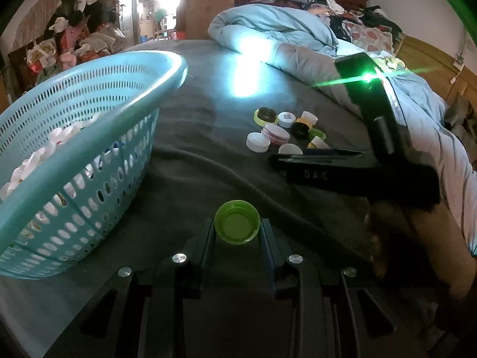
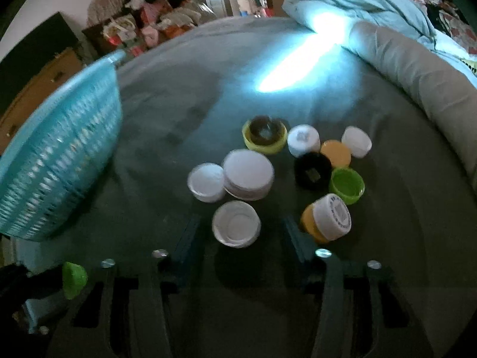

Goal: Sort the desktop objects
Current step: 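Grasp a green cap with the left tool while the right tool grasps a white cap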

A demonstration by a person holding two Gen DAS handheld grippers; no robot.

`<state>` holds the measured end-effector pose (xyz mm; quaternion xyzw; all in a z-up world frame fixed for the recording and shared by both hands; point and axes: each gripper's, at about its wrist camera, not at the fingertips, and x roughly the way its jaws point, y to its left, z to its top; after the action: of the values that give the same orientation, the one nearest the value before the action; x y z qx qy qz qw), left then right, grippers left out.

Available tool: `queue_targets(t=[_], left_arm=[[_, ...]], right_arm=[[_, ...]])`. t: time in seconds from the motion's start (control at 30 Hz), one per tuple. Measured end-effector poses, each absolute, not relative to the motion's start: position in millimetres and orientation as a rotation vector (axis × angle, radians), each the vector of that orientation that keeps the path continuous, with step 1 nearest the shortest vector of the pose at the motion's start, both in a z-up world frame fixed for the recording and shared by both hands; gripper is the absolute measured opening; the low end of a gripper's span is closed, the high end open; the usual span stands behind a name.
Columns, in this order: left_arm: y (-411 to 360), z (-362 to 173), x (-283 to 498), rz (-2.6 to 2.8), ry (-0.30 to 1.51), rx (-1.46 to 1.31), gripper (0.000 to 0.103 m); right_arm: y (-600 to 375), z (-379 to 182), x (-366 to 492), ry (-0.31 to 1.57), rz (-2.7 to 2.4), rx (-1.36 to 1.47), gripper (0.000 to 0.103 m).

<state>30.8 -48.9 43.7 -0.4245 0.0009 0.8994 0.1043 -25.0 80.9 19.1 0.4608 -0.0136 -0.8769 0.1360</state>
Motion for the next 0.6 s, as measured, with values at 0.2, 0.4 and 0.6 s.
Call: queue_targets(t=[0.2,0.4,0.6], left_arm=[[-48,61,35,2.668,0.028,-1.219,0.031],[-52,106,48,2.726,0.07,-1.129,0.031],[-80,156,55,2.822,0.09,-1.09,0.031]], right_arm=[[95,49,6,-0.091,-2.577,1.271,0.025],[117,107,68,-0.206,-2.637,1.169,0.025],[110,174,98,-0.207,-2.671,1.027,0.025]])
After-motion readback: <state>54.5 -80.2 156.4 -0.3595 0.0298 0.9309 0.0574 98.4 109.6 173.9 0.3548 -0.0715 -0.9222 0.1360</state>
